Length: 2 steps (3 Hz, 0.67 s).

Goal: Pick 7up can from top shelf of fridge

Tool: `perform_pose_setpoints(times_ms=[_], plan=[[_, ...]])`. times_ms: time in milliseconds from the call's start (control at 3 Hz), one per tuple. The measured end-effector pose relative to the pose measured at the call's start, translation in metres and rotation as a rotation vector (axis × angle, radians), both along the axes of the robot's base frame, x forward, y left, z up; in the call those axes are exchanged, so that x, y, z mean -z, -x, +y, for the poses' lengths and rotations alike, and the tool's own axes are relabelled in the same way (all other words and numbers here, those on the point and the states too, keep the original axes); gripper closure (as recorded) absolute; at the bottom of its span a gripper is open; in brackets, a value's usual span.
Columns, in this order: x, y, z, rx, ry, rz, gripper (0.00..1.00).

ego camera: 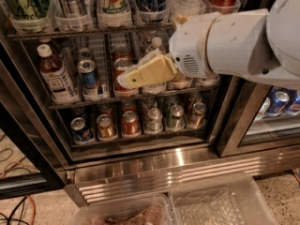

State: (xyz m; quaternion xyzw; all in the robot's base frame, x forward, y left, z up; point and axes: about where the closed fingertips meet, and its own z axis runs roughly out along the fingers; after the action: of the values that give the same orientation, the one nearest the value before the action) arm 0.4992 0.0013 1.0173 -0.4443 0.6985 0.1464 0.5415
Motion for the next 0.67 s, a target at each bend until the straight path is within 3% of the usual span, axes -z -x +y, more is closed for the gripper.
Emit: perform_pose_setpoints(times_ms=[333, 667], plan=[[-0.0034, -0.0058, 0.0197, 0.004, -0.068, -0.005, 0.0], [-0.0034, -0.0058, 0.0198, 0.004, -0.068, -0.005, 0.0]])
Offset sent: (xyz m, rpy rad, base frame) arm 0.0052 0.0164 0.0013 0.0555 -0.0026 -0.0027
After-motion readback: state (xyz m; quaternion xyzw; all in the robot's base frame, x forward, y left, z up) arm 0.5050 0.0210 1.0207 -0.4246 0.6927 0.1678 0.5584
